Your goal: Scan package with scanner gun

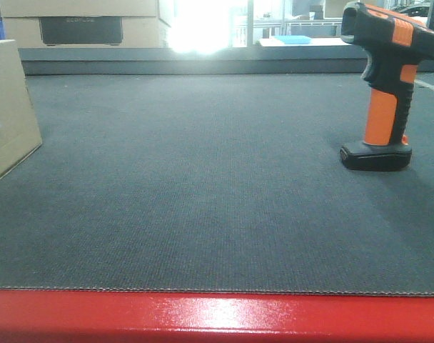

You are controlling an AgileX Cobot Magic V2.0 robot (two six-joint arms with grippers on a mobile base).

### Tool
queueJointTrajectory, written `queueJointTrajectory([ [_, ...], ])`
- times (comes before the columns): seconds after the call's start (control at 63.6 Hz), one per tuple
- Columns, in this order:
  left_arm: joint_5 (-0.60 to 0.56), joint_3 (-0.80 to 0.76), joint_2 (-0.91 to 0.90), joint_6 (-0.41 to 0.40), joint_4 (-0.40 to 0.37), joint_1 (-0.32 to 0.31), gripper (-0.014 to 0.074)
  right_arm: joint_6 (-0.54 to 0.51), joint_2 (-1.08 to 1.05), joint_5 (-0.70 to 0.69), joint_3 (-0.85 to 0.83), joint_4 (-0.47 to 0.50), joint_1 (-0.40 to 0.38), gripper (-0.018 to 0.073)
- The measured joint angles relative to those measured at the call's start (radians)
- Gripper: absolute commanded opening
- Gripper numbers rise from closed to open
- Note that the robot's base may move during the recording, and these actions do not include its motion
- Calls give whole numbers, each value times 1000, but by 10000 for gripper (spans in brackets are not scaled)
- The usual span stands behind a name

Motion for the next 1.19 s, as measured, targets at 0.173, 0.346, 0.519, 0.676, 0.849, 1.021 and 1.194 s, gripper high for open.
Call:
queueJointTrajectory([
  [0.173, -92, 0, 0, 0, 0, 0, -111, 0, 0, -48, -7, 0, 0, -153],
  [0.346, -77, -104, -2, 0, -35, 0, -111, 0, -2, -6, -169, 0, 0, -153],
  [0.519, 124, -371, 74, 0, -36, 0, -65, 0, 96, 118, -362, 0, 0, -50],
  [0.676, 351, -589, 224, 0, -36, 0, 196, 0, 262, 149, -486, 2, 0, 289],
  [0.849, 512, -712, 379, 0, -39, 0, 524, 0, 435, 151, -575, 2, 0, 572],
  [1.021, 583, -784, 476, 0, -43, -44, 599, 0, 556, 151, -586, 2, 0, 561],
  [1.194, 789, -929, 622, 0, -41, -94, 580, 0, 612, 145, -586, 4, 7, 561],
])
